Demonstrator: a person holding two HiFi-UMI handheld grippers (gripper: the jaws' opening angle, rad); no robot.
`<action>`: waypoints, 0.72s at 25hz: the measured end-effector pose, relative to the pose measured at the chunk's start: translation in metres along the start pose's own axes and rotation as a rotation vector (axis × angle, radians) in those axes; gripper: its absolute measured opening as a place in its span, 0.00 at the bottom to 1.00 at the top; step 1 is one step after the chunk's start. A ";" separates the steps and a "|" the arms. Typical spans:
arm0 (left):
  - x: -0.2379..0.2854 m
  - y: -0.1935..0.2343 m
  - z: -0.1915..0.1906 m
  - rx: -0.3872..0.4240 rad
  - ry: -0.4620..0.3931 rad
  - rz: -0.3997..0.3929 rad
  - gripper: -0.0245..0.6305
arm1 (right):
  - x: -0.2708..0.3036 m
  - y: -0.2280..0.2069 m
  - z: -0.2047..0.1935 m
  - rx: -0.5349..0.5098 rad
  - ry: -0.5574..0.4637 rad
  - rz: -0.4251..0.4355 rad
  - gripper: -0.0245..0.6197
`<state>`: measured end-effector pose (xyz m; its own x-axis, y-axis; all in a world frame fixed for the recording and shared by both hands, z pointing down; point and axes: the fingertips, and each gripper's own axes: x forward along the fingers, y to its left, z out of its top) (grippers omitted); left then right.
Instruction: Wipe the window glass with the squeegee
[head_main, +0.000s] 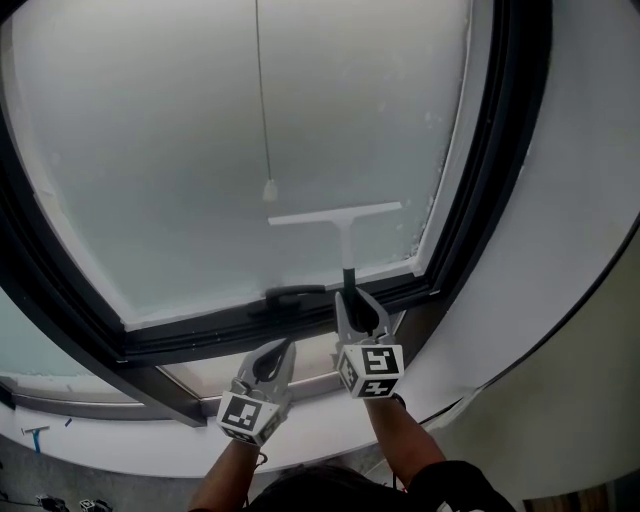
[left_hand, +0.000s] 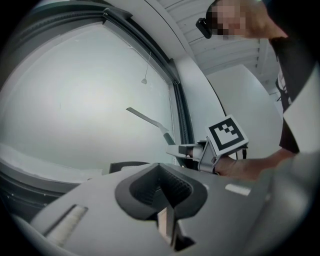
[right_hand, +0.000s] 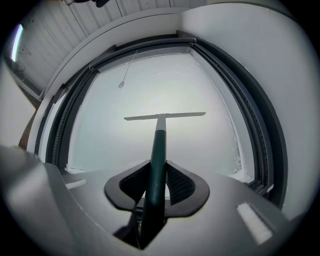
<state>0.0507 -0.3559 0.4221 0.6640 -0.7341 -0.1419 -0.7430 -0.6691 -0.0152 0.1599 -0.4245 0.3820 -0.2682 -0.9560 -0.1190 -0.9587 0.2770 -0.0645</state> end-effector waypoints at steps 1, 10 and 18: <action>0.000 0.000 0.000 -0.006 -0.003 0.005 0.04 | -0.001 0.001 -0.005 0.006 0.008 0.002 0.19; -0.007 0.005 -0.007 -0.013 0.007 0.020 0.04 | -0.008 0.001 -0.037 0.016 0.069 -0.012 0.19; -0.005 0.002 -0.009 -0.017 0.014 0.018 0.04 | -0.014 0.000 -0.056 0.027 0.105 -0.016 0.19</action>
<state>0.0469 -0.3546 0.4312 0.6520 -0.7474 -0.1276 -0.7532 -0.6577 0.0038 0.1579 -0.4162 0.4394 -0.2627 -0.9648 -0.0133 -0.9604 0.2628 -0.0922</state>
